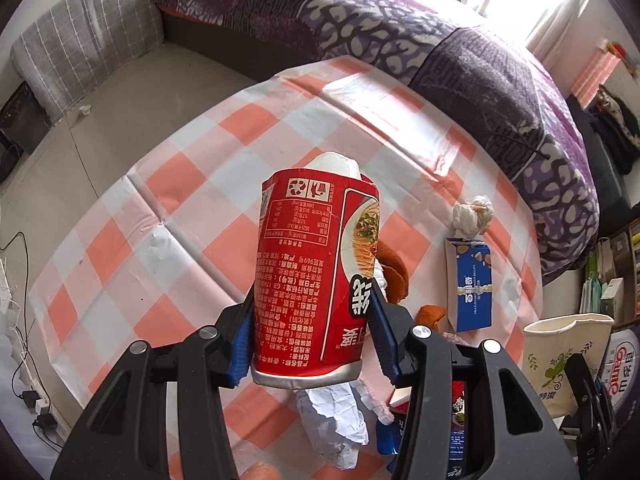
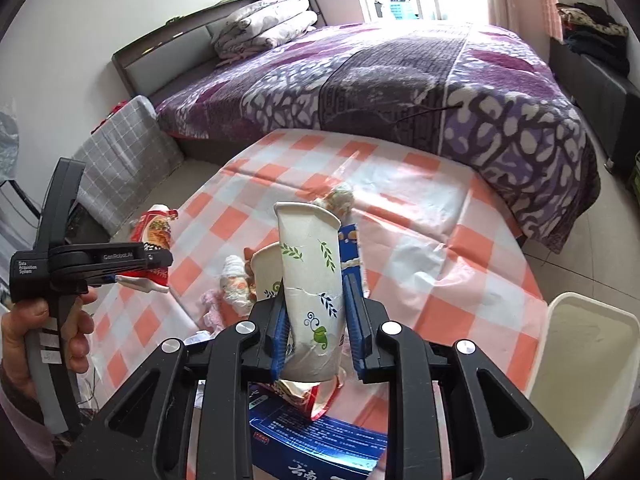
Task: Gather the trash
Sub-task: 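Carry the paper cup over the white bin and open the right tool while left carries the noodle cup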
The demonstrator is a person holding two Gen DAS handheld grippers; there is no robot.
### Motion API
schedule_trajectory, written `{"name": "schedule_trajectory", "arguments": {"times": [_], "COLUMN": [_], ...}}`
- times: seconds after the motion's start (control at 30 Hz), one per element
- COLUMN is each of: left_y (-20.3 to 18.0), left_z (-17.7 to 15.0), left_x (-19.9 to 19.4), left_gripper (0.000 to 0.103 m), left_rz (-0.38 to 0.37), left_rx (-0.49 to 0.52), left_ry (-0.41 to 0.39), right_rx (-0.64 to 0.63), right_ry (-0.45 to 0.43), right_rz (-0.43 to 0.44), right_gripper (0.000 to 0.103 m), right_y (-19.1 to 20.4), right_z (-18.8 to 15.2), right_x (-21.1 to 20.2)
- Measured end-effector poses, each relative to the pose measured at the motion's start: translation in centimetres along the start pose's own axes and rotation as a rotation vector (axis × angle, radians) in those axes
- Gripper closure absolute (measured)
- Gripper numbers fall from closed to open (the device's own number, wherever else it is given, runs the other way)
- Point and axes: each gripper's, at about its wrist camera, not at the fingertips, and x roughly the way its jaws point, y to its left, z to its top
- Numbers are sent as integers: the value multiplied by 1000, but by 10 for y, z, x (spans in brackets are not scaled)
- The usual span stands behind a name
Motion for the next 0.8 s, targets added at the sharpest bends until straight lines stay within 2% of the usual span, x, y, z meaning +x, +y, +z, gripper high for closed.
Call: {"name": "schedule_trajectory", "arguments": {"times": [0.33,0.43,0.53,0.7,0.8], "left_y": [-47,-61,-85,-126,-154], "left_z": [-20,-31,-47,-70,-84], "left_x": [-21,-27,-29,-47,-56], "left_gripper": [54,54,54,54,54], "left_rz": [-1,-23,-4,-32,-58], "left_rx": [40,13,53,136,199], "left_ry": [-107,-162,-215,-315,-346], "right_rx": [115,154,203,300,362], "right_ry": [-88,-105,-114,-123,-125], "right_rz": [-137,-187,-236,-312,-341], "right_gripper": [79,79,79,79,78], "right_y": [-48,-63,-81,-116,-138], "right_z": [-6,-9,-14,-20,-24], "right_x": [-42,-55,-65,-83,-93]}}
